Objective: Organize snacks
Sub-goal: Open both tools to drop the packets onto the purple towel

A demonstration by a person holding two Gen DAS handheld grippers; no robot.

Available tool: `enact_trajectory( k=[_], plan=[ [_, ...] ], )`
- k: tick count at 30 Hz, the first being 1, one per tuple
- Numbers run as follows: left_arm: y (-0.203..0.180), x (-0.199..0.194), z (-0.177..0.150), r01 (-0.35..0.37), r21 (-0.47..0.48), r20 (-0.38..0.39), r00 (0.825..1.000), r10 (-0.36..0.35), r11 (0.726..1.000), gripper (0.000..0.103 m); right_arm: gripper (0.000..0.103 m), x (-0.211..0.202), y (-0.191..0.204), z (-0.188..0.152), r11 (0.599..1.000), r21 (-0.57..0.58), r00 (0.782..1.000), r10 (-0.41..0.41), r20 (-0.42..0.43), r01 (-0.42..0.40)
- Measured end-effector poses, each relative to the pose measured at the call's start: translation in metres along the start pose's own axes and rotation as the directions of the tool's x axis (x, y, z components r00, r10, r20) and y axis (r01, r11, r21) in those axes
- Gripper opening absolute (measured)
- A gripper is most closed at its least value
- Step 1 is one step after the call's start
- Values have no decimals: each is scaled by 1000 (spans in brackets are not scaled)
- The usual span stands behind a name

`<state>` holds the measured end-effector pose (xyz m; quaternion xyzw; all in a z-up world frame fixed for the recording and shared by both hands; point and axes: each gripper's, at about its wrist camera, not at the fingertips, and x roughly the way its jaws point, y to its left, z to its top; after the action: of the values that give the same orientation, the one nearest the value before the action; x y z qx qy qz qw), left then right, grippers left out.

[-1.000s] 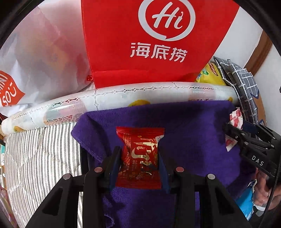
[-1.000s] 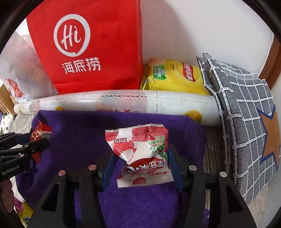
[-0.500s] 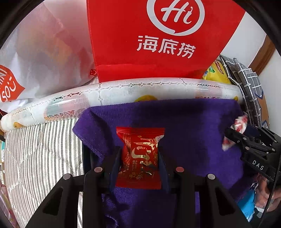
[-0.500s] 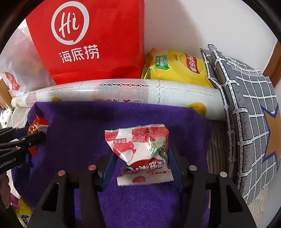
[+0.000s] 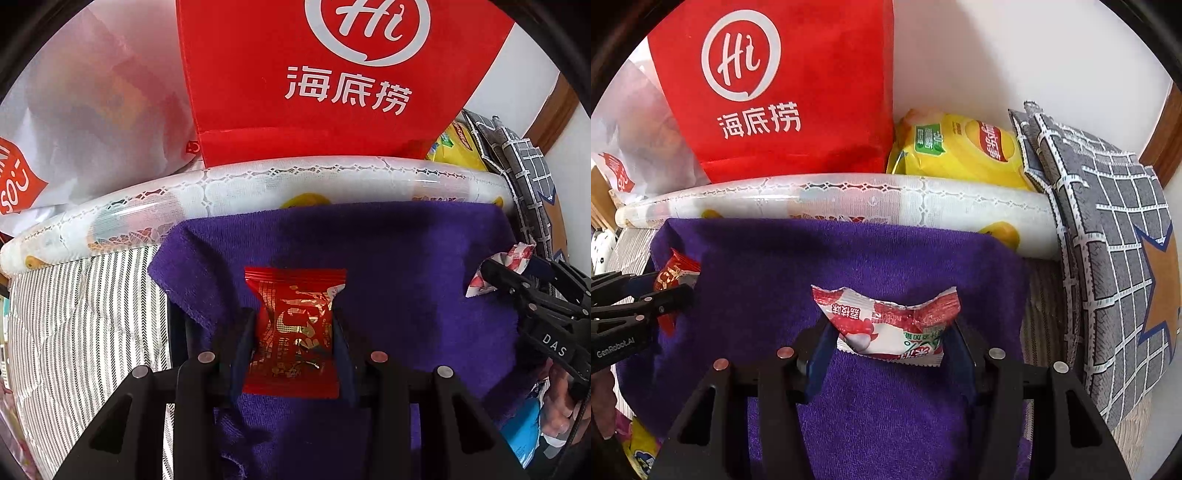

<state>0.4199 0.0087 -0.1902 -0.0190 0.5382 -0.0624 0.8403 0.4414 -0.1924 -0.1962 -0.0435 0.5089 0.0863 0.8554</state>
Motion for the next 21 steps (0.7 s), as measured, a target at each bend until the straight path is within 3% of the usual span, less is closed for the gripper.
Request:
enact_trajectory(
  k=[5, 9, 18, 21],
  plan=[
    [-2, 1, 1, 1, 5, -6, 1000, -1, 1000, 40, 63, -16, 3, 0, 1000, -16, 999, -10, 43, 10],
    [-2, -1, 1, 4, 5, -6, 1000, -4, 1000, 57, 70, -33, 6, -2, 999, -39, 995, -21, 99, 25],
    [-4, -29, 4, 24, 19, 48, 999, -25, 1000, 59, 71, -77, 7, -1, 1000, -9, 980, -7, 198, 9],
    [-3, -51, 3, 22, 23, 92, 995, -24, 1000, 59, 71, -98, -10, -14, 999, 37, 970, -24, 242, 16]
  ],
)
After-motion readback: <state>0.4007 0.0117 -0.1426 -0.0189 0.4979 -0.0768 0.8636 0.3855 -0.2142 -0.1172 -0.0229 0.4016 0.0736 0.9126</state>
